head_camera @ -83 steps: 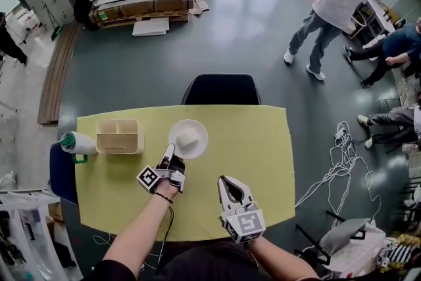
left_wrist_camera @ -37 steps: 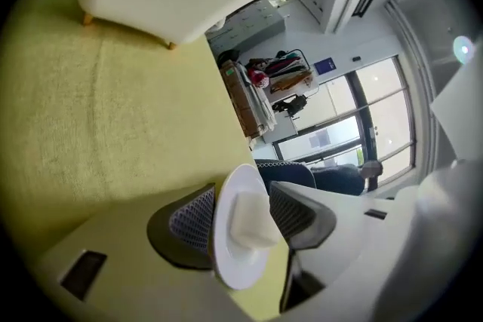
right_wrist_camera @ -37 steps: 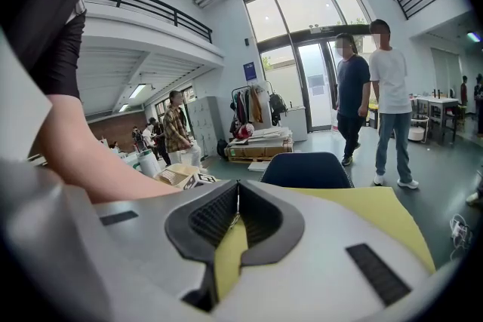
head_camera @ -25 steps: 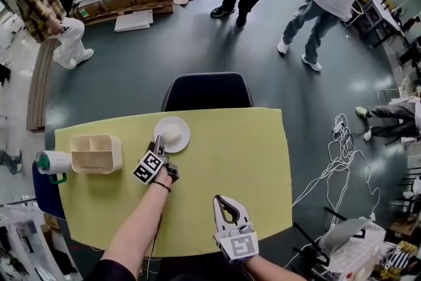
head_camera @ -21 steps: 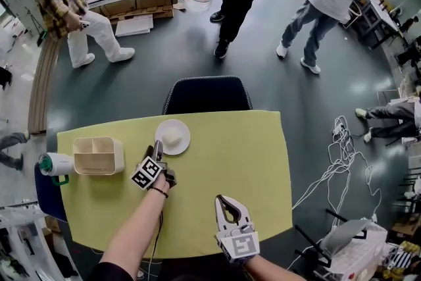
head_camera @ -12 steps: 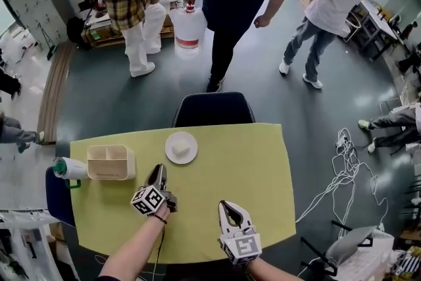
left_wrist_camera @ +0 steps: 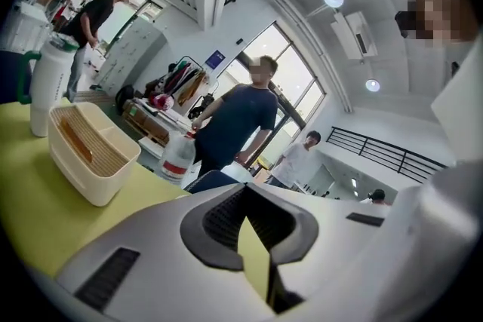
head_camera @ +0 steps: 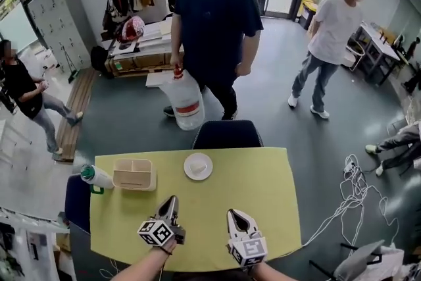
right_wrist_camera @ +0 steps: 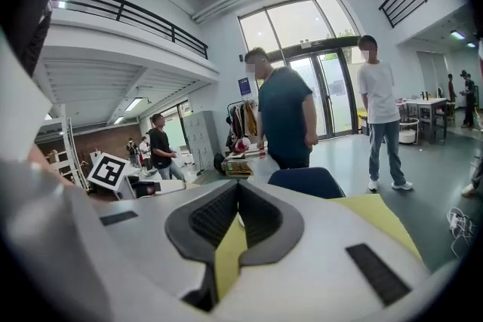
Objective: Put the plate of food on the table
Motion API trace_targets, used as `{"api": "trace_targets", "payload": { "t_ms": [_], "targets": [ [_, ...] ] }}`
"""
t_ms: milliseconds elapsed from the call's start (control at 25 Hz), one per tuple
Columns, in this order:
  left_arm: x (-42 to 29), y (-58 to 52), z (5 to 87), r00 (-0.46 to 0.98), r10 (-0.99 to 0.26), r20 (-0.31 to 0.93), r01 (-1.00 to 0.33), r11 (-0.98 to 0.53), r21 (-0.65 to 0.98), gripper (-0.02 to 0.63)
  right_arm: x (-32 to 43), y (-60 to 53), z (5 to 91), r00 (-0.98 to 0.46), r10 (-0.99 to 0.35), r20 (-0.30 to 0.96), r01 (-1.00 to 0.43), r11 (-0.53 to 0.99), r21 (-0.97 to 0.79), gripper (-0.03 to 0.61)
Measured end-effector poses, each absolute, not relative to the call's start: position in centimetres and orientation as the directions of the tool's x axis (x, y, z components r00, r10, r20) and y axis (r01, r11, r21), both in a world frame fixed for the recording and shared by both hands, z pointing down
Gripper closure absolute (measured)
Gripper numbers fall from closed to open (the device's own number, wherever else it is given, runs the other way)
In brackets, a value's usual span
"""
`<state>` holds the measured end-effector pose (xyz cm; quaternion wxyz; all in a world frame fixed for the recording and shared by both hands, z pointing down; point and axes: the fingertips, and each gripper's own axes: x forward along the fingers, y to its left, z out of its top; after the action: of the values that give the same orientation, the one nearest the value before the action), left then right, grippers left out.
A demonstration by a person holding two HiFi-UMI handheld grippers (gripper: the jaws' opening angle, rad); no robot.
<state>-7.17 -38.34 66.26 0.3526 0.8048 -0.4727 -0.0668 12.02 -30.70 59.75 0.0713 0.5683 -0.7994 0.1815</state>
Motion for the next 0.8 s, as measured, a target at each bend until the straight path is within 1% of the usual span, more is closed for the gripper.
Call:
{"api": "trace_targets", "payload": {
  "t_ms": [160,360,640,800],
  "targets": [
    [-6.6,-35.2,61.6,0.586,-0.793,0.167,-0.706,-0.398,0.586,0.604,11.5,-29.5,58.1,-0.362,-0.883,0.299,-0.927,0.307,-0.217,0.566],
    [-5.8,-30.9,57.7,0.649,-0.751,0.126,-0.697,-0.519,0.495,0.604,10.0,-27.1,56.6,-0.407,-0.868,0.286,-0.909,0.352,-0.225,0.568],
    [-5.6,-28.7,55.0,0.677,-0.731,0.086,-0.664,-0.557,0.498,0.604,7.6,-26.8,54.0,-0.486,-0.842,0.236,-0.870,0.442,-0.217,0.568],
    [-4.8,-27.3,53.4,0.697,-0.713,0.071,-0.662,-0.603,0.445,0.604,6.8,-26.3,52.8,-0.524,-0.826,0.210,-0.849,0.484,-0.212,0.568]
  ]
}}
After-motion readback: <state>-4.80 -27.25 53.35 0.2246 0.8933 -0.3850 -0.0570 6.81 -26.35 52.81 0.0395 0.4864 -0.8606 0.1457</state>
